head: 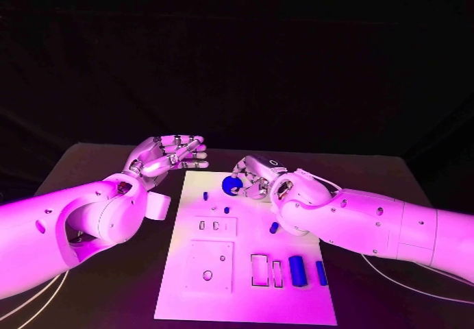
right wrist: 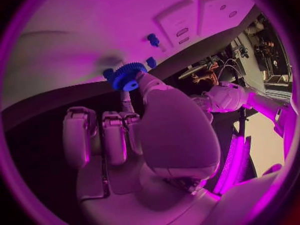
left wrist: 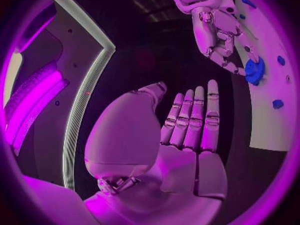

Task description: Assemble the parts on the task board

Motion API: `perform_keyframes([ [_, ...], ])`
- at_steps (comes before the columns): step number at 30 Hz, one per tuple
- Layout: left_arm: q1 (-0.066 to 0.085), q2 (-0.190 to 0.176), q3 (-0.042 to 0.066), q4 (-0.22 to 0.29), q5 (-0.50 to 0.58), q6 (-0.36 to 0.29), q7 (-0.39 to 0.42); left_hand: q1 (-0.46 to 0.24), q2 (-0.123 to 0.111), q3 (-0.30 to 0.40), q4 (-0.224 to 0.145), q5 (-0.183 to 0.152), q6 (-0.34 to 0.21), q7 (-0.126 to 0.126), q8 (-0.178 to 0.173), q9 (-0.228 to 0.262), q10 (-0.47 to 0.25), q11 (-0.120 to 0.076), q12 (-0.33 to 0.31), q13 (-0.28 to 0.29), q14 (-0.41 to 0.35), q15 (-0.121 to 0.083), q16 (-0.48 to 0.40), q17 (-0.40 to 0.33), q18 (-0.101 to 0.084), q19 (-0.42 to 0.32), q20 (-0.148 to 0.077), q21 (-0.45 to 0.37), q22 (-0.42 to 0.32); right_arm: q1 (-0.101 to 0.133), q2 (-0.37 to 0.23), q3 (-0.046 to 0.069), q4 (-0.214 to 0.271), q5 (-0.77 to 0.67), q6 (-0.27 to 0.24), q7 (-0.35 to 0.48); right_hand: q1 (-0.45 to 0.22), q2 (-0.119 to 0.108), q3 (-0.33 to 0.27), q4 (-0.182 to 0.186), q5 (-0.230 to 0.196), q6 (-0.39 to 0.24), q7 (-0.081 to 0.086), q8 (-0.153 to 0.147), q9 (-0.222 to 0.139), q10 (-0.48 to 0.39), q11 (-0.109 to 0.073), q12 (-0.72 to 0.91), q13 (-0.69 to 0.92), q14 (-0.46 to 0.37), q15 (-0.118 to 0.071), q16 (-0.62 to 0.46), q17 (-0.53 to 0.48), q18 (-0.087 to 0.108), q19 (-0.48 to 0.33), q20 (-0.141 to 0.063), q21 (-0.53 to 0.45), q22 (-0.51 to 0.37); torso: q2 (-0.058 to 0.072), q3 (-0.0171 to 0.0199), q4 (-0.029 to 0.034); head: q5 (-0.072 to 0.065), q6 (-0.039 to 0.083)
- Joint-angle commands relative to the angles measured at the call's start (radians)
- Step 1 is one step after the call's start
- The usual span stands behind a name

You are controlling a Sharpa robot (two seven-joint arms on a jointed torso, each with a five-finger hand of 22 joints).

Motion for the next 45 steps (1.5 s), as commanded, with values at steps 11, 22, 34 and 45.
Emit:
perform_keyframes([
  [11, 0.001, 0.004, 0.001, 0.002, 0.002, 0.017, 0.007, -0.01, 0.003, 0.004, 0.0, -0.006, -0.006, 0.032, 0.004, 0.001, 0.0, 0.009, -0.004, -0.001, -0.006, 0.0, -0.001, 0.001, 0.012, -0.005, 0.004, 0.005, 0.0, -0.005, 0.035, -0.006, -0.046, -0.023, 0.039, -0.017, 0.002, -0.009, 0.009, 0.0, 0.004, 0.026, -0.022, 0.006, 0.01, 0.09, -0.004, 0.0, 0.246, 0.103, -0.006, 0.005, 0.259, -0.011, 0.013, -0.007, 0.001, 0.116, 0.0, 0.0006, -0.0006, 0.0, -0.003],
  [22, 0.001, 0.003, 0.001, 0.002, 0.001, 0.017, 0.006, -0.01, 0.003, 0.004, 0.0, -0.006, -0.006, 0.032, 0.004, 0.001, 0.0, 0.009, -0.004, -0.001, -0.006, 0.0, -0.001, 0.001, 0.012, -0.005, 0.004, 0.005, 0.0, -0.017, 0.064, -0.009, -0.071, -0.041, 0.055, -0.037, -0.001, -0.014, 0.012, 0.001, 0.004, 0.021, -0.02, 0.003, 0.009, 0.087, -0.002, -0.004, 0.242, 0.103, -0.005, 0.004, 0.256, -0.01, 0.011, -0.006, -0.003, 0.112, 0.0, 0.0004, 0.0004, -0.002, 0.001],
  [34, 0.001, 0.002, 0.001, 0.002, 0.001, 0.017, 0.005, -0.01, 0.003, 0.004, 0.0, -0.006, -0.006, 0.032, 0.004, 0.001, 0.0, 0.009, -0.004, -0.001, -0.006, 0.0, -0.001, 0.001, 0.012, -0.005, 0.004, 0.005, 0.0, -0.023, 0.074, -0.01, -0.087, -0.042, 0.051, -0.048, -0.02, -0.028, 0.019, 0.007, 0.003, -0.001, -0.009, -0.012, 0.006, 0.078, 0.007, -0.016, 0.23, 0.102, 0.003, 0.002, 0.252, -0.008, 0.004, -0.001, -0.012, 0.104, 0.0, 0.0009, -0.0017, -0.001, 0.0],
  [45, 0.001, 0.004, 0.001, 0.0, 0.001, 0.018, 0.003, -0.01, 0.002, 0.005, -0.001, -0.006, -0.006, 0.032, 0.004, 0.002, 0.0, 0.009, -0.004, -0.001, -0.007, 0.0, -0.001, 0.004, 0.012, -0.005, 0.004, 0.006, 0.0, -0.024, 0.076, -0.011, -0.097, -0.016, 0.069, -0.026, -0.169, -0.04, -0.157, 0.021, 0.006, -0.076, 0.017, -0.066, -0.007, 0.049, 0.032, -0.053, 0.195, 0.102, 0.027, 0.004, 0.256, -0.005, -0.002, 0.024, -0.025, 0.099, -0.001, 0.0014, 0.0031, 0.0, 0.003],
])
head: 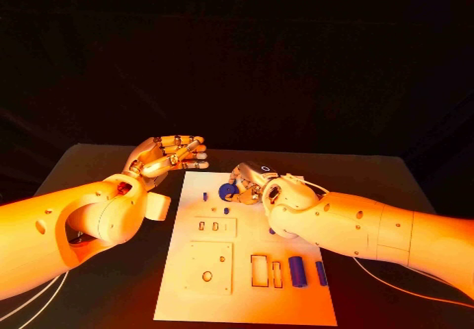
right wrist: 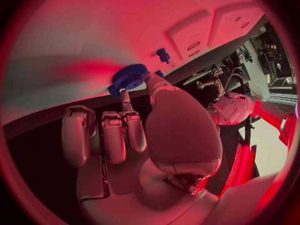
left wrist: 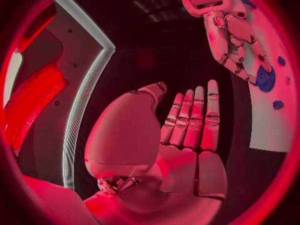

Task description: Assemble the parts on the task board

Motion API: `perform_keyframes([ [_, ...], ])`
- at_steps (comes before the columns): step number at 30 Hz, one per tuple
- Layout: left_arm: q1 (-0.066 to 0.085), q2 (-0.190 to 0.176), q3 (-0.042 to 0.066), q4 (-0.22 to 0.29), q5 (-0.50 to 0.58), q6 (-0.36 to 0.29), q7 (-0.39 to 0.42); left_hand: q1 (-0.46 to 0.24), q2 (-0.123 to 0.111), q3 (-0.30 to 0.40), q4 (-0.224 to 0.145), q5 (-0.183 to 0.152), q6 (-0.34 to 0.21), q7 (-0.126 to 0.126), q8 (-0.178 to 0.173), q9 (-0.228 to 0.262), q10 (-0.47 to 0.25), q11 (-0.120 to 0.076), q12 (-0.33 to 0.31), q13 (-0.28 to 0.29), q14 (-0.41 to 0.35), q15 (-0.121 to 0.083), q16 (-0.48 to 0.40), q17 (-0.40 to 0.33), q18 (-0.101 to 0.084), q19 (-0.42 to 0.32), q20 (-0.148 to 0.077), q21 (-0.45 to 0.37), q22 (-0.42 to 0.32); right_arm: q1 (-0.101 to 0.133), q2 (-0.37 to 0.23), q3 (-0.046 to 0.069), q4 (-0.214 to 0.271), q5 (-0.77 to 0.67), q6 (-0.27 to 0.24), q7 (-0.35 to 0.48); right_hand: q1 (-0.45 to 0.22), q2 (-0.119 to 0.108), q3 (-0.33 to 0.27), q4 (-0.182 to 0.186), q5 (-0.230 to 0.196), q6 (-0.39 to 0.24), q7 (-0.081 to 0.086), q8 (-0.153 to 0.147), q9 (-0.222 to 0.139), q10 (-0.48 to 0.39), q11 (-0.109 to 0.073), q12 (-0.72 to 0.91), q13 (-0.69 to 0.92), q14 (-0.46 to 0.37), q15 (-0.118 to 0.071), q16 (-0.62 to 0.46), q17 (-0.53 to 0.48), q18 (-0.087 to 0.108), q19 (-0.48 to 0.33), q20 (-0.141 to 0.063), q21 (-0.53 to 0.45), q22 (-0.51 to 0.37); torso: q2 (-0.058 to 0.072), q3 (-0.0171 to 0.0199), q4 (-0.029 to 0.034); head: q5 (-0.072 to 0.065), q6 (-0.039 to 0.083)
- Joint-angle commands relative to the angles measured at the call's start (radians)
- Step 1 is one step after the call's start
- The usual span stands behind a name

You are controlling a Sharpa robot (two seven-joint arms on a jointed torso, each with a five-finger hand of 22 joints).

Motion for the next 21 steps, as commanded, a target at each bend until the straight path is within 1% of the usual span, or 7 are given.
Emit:
perform_keyframes([
  [1, 0.001, 0.002, 0.001, 0.0, 0.001, 0.018, 0.003, -0.01, 0.002, 0.005, -0.001, -0.006, -0.006, 0.032, 0.004, 0.001, 0.0, 0.009, -0.004, -0.001, -0.007, 0.0, -0.001, 0.001, 0.012, -0.005, 0.004, 0.006, 0.0, 0.0, 0.0, 0.0, -0.001, 0.015, 0.036, 0.013, -0.027, 0.014, -0.057, 0.002, 0.001, -0.003, 0.001, -0.004, 0.0, 0.051, 0.009, -0.003, 0.196, 0.101, 0.007, 0.004, 0.256, -0.007, 0.0, 0.008, -0.005, 0.099, -0.001, 0.0, 0.0031, 0.001, 0.001],
  [5, 0.001, 0.002, 0.001, 0.0, 0.0, 0.02, 0.001, -0.01, 0.002, 0.005, -0.001, -0.006, -0.007, 0.032, 0.004, 0.001, 0.0, 0.009, -0.004, -0.001, -0.008, 0.0, -0.001, 0.001, 0.012, -0.005, 0.005, 0.006, 0.0, 0.0, -0.001, -0.001, 0.001, 0.027, 0.054, 0.018, -0.074, 0.044, -0.105, 0.005, 0.003, 0.0, 0.001, -0.006, 0.001, 0.059, 0.01, 0.007, 0.206, 0.103, 0.008, 0.006, 0.263, -0.01, 0.008, 0.009, 0.005, 0.112, -0.001, 0.0008, 0.0023, 0.001, 0.002],
  [8, 0.001, 0.002, 0.001, 0.0, 0.0, 0.02, 0.0, -0.01, 0.002, 0.005, -0.001, -0.006, -0.007, 0.032, 0.004, 0.001, 0.0, 0.009, -0.004, -0.001, -0.008, 0.0, -0.001, 0.001, 0.012, -0.005, 0.005, 0.006, 0.0, -0.001, -0.003, -0.002, 0.002, 0.031, 0.062, 0.02, -0.079, 0.05, -0.106, 0.005, 0.003, 0.002, 0.0, -0.005, 0.002, 0.062, 0.009, 0.011, 0.21, 0.103, 0.008, 0.006, 0.263, -0.011, 0.01, 0.009, 0.008, 0.115, -0.001, 0.0035, 0.0014, 0.002, 0.003],
  [10, 0.001, 0.002, 0.001, 0.0, 0.0, 0.021, -0.001, -0.01, 0.002, 0.005, -0.001, -0.006, -0.007, 0.032, 0.004, 0.001, 0.0, 0.009, -0.004, -0.001, -0.008, 0.0, -0.001, 0.001, 0.012, -0.005, 0.005, 0.006, 0.0, -0.001, -0.006, -0.002, 0.004, 0.032, 0.066, 0.02, -0.081, 0.053, -0.106, 0.005, 0.004, 0.003, 0.0, -0.005, 0.002, 0.063, 0.009, 0.012, 0.211, 0.103, 0.008, 0.006, 0.263, -0.011, 0.01, 0.009, 0.008, 0.115, -0.001, 0.0038, 0.0011, 0.002, 0.002],
  [13, 0.001, 0.001, 0.001, 0.0, 0.0, 0.021, -0.001, -0.01, 0.002, 0.005, -0.001, -0.006, -0.007, 0.032, 0.004, 0.001, 0.0, 0.009, -0.004, -0.001, -0.008, 0.0, -0.001, 0.001, 0.012, -0.005, 0.005, 0.006, 0.0, -0.001, -0.014, -0.002, 0.007, 0.033, 0.064, 0.018, -0.086, 0.066, -0.102, 0.004, 0.003, 0.007, -0.001, -0.003, 0.003, 0.065, 0.008, 0.014, 0.213, 0.103, 0.007, 0.006, 0.263, -0.011, 0.012, 0.009, 0.009, 0.117, -0.001, 0.0021, 0.0023, 0.001, 0.001],
  [16, 0.001, 0.001, 0.001, -0.001, -0.001, 0.021, -0.001, -0.01, 0.002, 0.006, -0.002, -0.006, -0.007, 0.032, 0.004, 0.002, -0.001, 0.009, -0.005, -0.001, -0.008, 0.0, -0.001, 0.002, 0.012, -0.005, 0.005, 0.006, 0.0, -0.001, -0.027, -0.002, 0.017, 0.032, 0.042, 0.017, -0.087, 0.076, -0.097, 0.003, 0.002, 0.011, -0.002, -0.001, 0.004, 0.065, 0.007, 0.015, 0.213, 0.103, 0.007, 0.006, 0.263, -0.011, 0.011, 0.008, 0.009, 0.117, -0.001, 0.0003, 0.0031, 0.0, 0.002],
  [21, 0.001, -0.001, 0.001, -0.002, -0.001, 0.02, -0.001, -0.01, 0.002, 0.006, -0.002, -0.006, -0.007, 0.032, 0.004, 0.002, -0.001, 0.009, -0.005, -0.001, -0.008, 0.0, -0.001, 0.002, 0.012, -0.005, 0.005, 0.006, 0.0, -0.002, -0.068, -0.002, 0.051, 0.029, -0.03, 0.022, -0.085, 0.084, -0.091, 0.002, 0.002, 0.013, -0.003, -0.001, 0.005, 0.067, 0.006, 0.017, 0.216, 0.103, 0.006, 0.006, 0.263, -0.012, 0.014, 0.008, 0.012, 0.121, -0.002, 0.0021, 0.0021, 0.002, 0.001],
])
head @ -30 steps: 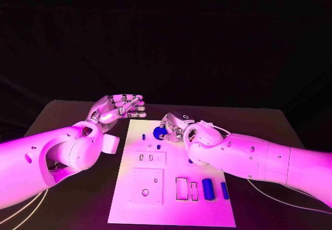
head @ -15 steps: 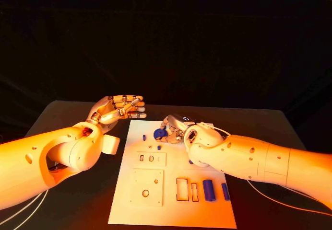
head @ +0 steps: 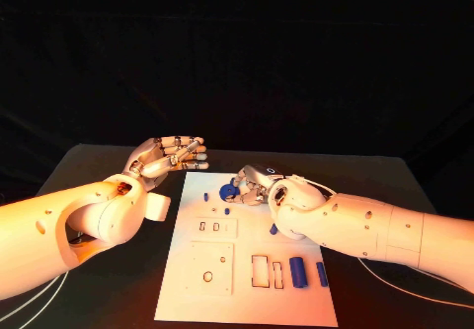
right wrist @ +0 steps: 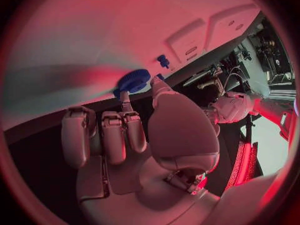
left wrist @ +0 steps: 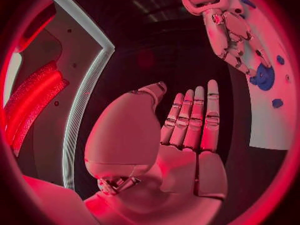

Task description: Assemble the parts on the task board

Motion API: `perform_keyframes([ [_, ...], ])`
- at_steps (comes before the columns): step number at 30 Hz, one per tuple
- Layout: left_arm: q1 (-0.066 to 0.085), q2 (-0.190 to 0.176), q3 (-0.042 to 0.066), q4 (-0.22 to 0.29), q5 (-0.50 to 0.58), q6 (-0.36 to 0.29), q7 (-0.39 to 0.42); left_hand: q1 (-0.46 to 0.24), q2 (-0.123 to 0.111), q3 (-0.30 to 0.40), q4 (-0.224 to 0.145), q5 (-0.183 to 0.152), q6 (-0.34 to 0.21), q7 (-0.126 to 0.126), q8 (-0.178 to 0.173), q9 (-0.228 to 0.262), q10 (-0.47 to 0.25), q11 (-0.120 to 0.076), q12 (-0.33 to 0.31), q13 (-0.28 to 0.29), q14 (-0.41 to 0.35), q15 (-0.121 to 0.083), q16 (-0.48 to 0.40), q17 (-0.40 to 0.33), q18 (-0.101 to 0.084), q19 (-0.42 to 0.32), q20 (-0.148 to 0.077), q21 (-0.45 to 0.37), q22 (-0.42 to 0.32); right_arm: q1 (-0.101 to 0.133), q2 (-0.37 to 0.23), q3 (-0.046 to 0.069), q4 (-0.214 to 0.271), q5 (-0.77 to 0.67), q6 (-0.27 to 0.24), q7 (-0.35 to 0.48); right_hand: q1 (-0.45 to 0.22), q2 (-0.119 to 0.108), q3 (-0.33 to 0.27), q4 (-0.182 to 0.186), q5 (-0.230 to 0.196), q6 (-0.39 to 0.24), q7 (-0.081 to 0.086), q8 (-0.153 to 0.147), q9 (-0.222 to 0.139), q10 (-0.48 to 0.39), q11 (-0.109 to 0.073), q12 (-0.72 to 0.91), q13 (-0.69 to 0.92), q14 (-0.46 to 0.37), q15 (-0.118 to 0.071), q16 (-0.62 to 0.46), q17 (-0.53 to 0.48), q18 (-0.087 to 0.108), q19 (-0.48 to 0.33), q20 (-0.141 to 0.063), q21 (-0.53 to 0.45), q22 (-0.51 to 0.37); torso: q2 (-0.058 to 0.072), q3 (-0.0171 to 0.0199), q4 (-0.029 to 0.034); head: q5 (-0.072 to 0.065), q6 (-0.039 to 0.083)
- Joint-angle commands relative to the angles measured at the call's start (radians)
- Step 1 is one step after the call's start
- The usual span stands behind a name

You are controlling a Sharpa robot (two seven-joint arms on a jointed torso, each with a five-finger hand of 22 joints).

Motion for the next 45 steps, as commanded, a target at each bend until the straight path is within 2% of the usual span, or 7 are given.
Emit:
perform_keyframes([
  [1, 0.001, 0.0, 0.001, 0.0, 0.0, 0.019, 0.005, -0.01, 0.002, 0.006, -0.002, -0.006, -0.007, 0.032, 0.004, 0.001, -0.001, 0.009, -0.005, -0.001, -0.008, 0.0, -0.001, 0.001, 0.012, -0.006, 0.005, 0.006, 0.0, -0.001, -0.025, 0.0, 0.024, 0.0, -0.064, 0.012, 0.001, 0.013, 0.009, 0.0, 0.002, 0.005, -0.002, 0.004, -0.001, 0.067, 0.006, 0.006, 0.216, 0.103, 0.006, 0.006, 0.263, -0.012, 0.012, 0.005, 0.008, 0.122, -0.001, 0.0008, -0.002, 0.002, -0.001],
  [14, 0.001, -0.001, 0.001, -0.005, 0.0, 0.021, 0.005, -0.01, 0.002, 0.006, -0.002, -0.006, -0.007, 0.032, 0.004, 0.001, -0.001, 0.009, -0.005, -0.001, -0.008, 0.0, -0.001, 0.001, 0.012, -0.006, 0.005, 0.006, 0.0, 0.018, -0.189, 0.02, 0.194, 0.044, -0.143, 0.054, 0.017, 0.008, 0.015, -0.003, 0.001, 0.007, -0.003, 0.005, 0.0, 0.066, 0.005, 0.005, 0.215, 0.103, 0.005, 0.006, 0.263, -0.011, 0.009, 0.004, 0.002, 0.117, -0.009, 0.0062, -0.0124, 0.004, 0.0],
  [21, 0.0, -0.002, 0.001, -0.007, -0.007, 0.026, 0.006, -0.008, 0.001, 0.007, -0.004, -0.006, -0.008, 0.032, 0.004, 0.001, -0.002, 0.009, -0.005, -0.001, -0.009, 0.0, -0.001, 0.003, 0.012, -0.006, 0.005, 0.007, 0.0, 0.058, -0.334, 0.03, 0.258, 0.194, -0.032, 0.168, 0.165, -0.047, 0.036, -0.031, -0.001, 0.015, -0.005, 0.003, 0.002, 0.064, 0.003, 0.001, 0.213, 0.102, 0.002, 0.005, 0.261, -0.005, -0.006, 0.001, -0.022, 0.101, -0.017, 0.0108, -0.0238, 0.003, 0.001],
  [23, 0.0, -0.002, 0.001, -0.008, -0.012, 0.029, 0.007, 0.001, -0.01, 0.006, -0.016, -0.008, -0.01, 0.031, 0.004, 0.002, -0.001, 0.008, -0.005, -0.001, -0.011, 0.0, 0.0, 0.008, 0.012, -0.007, 0.004, 0.008, 0.0, 0.062, -0.369, 0.031, 0.264, 0.232, -0.002, 0.207, 0.203, -0.053, 0.044, -0.034, 0.07, 0.019, -0.005, 0.005, 0.003, 0.06, 0.002, -0.004, 0.208, 0.101, 0.0, 0.004, 0.257, -0.002, -0.014, 0.0, -0.035, 0.091, -0.018, 0.0127, -0.0273, 0.001, -0.001],
  [33, 0.0, -0.007, 0.0, -0.01, -0.028, 0.039, 0.005, 0.02, -0.033, -0.001, -0.042, -0.011, -0.01, 0.029, 0.007, 0.005, 0.003, 0.006, -0.004, -0.001, -0.011, -0.002, 0.002, 0.018, 0.012, -0.006, 0.003, 0.013, 0.001, 0.04, -0.47, 0.028, 0.218, 0.285, 0.086, 0.331, 0.299, -0.066, 0.05, -0.049, 0.059, -0.056, -0.018, -0.032, -0.01, 0.045, -0.007, -0.023, 0.193, 0.103, -0.008, 0.006, 0.263, -0.003, -0.01, -0.004, -0.034, 0.098, -0.021, 0.0214, -0.0431, 0.0, -0.009],
  [39, 0.0, -0.009, 0.0, -0.012, -0.029, 0.041, 0.005, 0.021, -0.033, -0.001, -0.042, -0.011, -0.01, 0.029, 0.007, 0.005, 0.003, 0.006, -0.004, -0.001, -0.011, -0.002, 0.002, 0.019, 0.012, -0.006, 0.003, 0.013, 0.001, 0.008, -0.467, 0.027, 0.165, 0.278, 0.086, 0.364, 0.323, -0.068, 0.043, -0.048, 0.063, -0.078, -0.013, -0.042, -0.013, 0.045, -0.005, -0.024, 0.192, 0.103, -0.008, 0.006, 0.263, -0.004, -0.009, -0.008, -0.034, 0.1, -0.018, 0.0268, -0.0444, 0.003, -0.015],
  [45, -0.001, -0.008, 0.0, -0.014, -0.03, 0.043, 0.005, 0.021, -0.033, -0.001, -0.042, -0.011, -0.01, 0.029, 0.007, 0.005, 0.003, 0.006, -0.004, -0.001, -0.011, -0.002, 0.002, 0.019, 0.012, -0.006, 0.003, 0.013, 0.001, -0.012, -0.442, 0.027, 0.115, 0.271, 0.073, 0.369, 0.331, -0.066, 0.04, -0.047, 0.064, -0.089, -0.015, -0.047, -0.015, 0.048, -0.006, -0.021, 0.195, 0.103, -0.01, 0.006, 0.263, -0.005, -0.005, -0.009, -0.03, 0.104, -0.018, 0.022, -0.04, -0.002, -0.02],
])
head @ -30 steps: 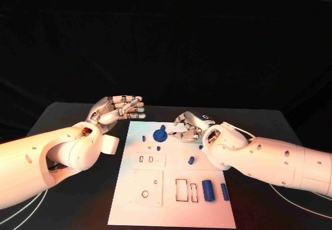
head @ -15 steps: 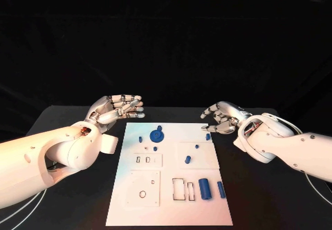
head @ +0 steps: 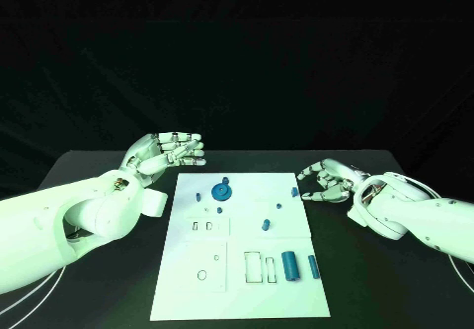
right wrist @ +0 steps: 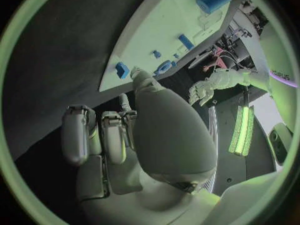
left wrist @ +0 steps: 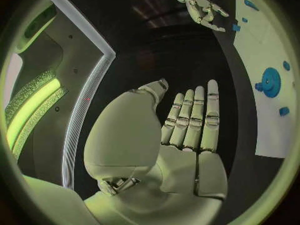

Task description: Assemble the parts on the task board

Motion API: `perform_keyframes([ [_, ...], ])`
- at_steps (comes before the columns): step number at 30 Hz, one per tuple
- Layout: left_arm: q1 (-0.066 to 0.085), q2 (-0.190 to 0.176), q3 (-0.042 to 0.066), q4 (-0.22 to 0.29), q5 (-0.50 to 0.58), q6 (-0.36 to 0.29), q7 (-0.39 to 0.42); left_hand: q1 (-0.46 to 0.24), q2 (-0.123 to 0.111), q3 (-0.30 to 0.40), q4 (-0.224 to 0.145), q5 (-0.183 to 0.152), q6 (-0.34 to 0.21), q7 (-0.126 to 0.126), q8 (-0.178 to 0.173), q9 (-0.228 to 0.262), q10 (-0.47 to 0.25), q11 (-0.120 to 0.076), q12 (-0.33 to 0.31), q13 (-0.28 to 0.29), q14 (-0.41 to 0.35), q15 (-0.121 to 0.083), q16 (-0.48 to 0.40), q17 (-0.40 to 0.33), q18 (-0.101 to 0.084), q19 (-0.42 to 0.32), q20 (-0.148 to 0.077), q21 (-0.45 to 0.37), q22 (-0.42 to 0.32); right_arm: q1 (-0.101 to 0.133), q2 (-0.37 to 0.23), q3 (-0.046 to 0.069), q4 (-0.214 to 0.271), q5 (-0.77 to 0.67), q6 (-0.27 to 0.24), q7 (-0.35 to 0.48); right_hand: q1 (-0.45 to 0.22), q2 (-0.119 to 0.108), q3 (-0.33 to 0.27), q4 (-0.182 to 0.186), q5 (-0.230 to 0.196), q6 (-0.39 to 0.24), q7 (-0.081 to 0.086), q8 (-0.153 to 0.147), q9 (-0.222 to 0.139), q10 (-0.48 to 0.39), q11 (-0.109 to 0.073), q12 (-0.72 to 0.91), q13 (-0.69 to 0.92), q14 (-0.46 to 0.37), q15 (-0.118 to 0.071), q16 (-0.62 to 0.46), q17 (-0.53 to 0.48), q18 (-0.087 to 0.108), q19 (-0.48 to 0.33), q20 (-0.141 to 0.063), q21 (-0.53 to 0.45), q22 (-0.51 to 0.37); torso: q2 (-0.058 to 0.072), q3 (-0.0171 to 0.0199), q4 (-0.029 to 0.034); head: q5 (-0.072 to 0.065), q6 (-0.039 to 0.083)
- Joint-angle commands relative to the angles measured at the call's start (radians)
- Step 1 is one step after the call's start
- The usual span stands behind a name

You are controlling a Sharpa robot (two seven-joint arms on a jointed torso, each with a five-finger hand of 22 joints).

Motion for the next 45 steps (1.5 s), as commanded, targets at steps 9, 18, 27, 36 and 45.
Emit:
perform_keyframes([
  [9, 0.0, 0.001, 0.0, -0.001, -0.009, 0.024, 0.007, -0.001, -0.009, 0.002, -0.006, -0.006, -0.005, 0.033, 0.004, 0.002, 0.004, 0.006, -0.003, -0.001, -0.008, 0.002, 0.002, 0.002, 0.012, -0.003, 0.0, 0.006, 0.001, -0.033, 0.058, -0.002, -0.078, -0.016, -0.07, 0.024, 0.014, 0.012, 0.001, 0.012, 0.014, 0.004, 0.013, 0.001, 0.003, 0.054, 0.003, 0.009, 0.201, 0.106, 0.0, 0.006, 0.263, -0.007, 0.01, 0.002, 0.012, 0.11, 0.001, -0.0024, 0.0022, 0.0, -0.009],
  [18, 0.0, 0.0, 0.0, -0.004, -0.009, 0.021, 0.006, -0.002, -0.008, 0.002, -0.006, -0.006, -0.005, 0.033, 0.004, 0.002, 0.004, 0.006, -0.003, -0.001, -0.008, 0.002, 0.002, 0.003, 0.012, -0.003, 0.0, 0.006, 0.001, -0.044, 0.09, -0.002, -0.113, 0.001, -0.086, 0.011, 0.012, 0.023, 0.01, 0.023, 0.023, 0.017, 0.019, 0.007, 0.006, 0.057, 0.008, 0.013, 0.204, 0.106, 0.005, 0.006, 0.263, -0.008, 0.011, 0.006, 0.013, 0.112, 0.0, -0.004, 0.0042, 0.003, -0.021],
  [27, 0.0, -0.001, 0.0, -0.004, -0.009, 0.018, 0.004, -0.003, -0.006, 0.002, -0.005, -0.006, -0.005, 0.034, 0.004, 0.002, 0.004, 0.007, -0.004, -0.001, -0.009, 0.002, 0.002, 0.004, 0.012, -0.003, 0.0, 0.006, 0.001, -0.057, 0.108, -0.002, -0.118, 0.007, -0.078, 0.012, 0.009, 0.029, 0.033, 0.033, 0.029, 0.065, 0.023, 0.033, 0.014, 0.058, 0.012, 0.014, 0.205, 0.106, 0.009, 0.006, 0.263, -0.007, 0.01, 0.011, 0.011, 0.113, 0.001, -0.0029, 0.0017, 0.005, -0.027],
  [36, 0.0, -0.001, 0.0, -0.004, -0.009, 0.015, 0.004, -0.003, -0.005, 0.002, -0.005, -0.005, -0.005, 0.034, 0.004, 0.002, 0.004, 0.007, -0.004, -0.001, -0.009, 0.002, 0.002, 0.004, 0.012, -0.004, 0.0, 0.006, 0.001, -0.06, 0.116, -0.002, -0.121, 0.004, -0.065, 0.014, 0.01, 0.037, 0.086, 0.035, 0.005, 0.129, 0.012, 0.056, 0.016, 0.062, 0.003, 0.02, 0.211, 0.106, 0.002, 0.006, 0.263, -0.008, 0.013, 0.006, 0.014, 0.119, 0.0, -0.0032, 0.0025, 0.003, -0.021],
  [45, 0.0, -0.001, 0.0, -0.004, -0.008, 0.014, 0.004, -0.003, -0.004, 0.002, -0.005, -0.005, -0.005, 0.034, 0.004, 0.002, 0.004, 0.007, -0.004, -0.001, -0.009, 0.002, 0.002, 0.004, 0.012, -0.004, 0.0, 0.006, 0.001, -0.061, 0.118, -0.002, -0.124, 0.0, -0.057, 0.009, 0.008, 0.034, 0.111, 0.034, 0.007, 0.153, 0.003, 0.065, 0.016, 0.063, -0.005, 0.021, 0.212, 0.106, -0.004, 0.006, 0.263, -0.008, 0.014, 0.001, 0.014, 0.12, 0.001, -0.0021, 0.0019, 0.002, -0.024],
])
